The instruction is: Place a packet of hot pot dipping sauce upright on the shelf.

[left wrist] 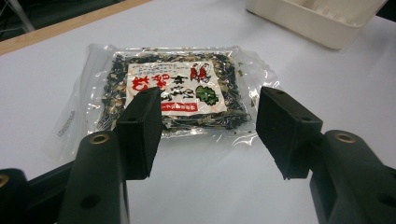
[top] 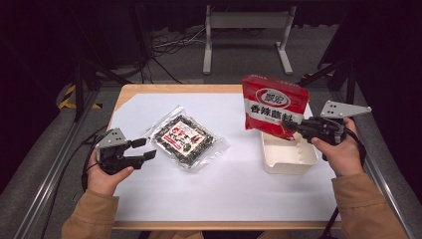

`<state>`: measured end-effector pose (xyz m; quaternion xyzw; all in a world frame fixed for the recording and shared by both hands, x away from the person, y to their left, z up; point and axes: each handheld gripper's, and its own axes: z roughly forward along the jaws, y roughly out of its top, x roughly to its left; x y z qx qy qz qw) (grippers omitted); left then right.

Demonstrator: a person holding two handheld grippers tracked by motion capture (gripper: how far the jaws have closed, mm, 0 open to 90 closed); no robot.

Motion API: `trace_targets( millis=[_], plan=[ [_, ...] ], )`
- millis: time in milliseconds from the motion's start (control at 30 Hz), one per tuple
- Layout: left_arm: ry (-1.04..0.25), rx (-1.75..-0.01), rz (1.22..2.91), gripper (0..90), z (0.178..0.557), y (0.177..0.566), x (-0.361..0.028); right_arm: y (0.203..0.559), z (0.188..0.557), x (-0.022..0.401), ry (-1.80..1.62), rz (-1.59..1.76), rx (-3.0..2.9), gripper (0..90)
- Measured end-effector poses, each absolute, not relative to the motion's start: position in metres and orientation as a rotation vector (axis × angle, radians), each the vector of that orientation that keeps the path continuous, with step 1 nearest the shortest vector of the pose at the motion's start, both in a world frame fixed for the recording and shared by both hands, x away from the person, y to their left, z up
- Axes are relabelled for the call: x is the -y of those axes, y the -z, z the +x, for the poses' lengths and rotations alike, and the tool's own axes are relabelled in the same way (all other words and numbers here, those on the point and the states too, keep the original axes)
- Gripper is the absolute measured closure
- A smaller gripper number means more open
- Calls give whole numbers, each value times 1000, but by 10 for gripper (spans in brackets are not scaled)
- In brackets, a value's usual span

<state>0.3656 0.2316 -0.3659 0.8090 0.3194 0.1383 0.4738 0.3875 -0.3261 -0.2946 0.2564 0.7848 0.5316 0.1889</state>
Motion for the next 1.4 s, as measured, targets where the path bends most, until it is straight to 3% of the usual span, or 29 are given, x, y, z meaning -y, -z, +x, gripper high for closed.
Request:
trace_targets(
  millis=[967,1400],
  plan=[
    [-317,-784,1989,406,371,372,-235,311,417,365,-1406,847,-2178,874],
    [-315,-787,1994,402,372,374,-236,324,434,361,-1332,868,-2211,874]
  ],
)
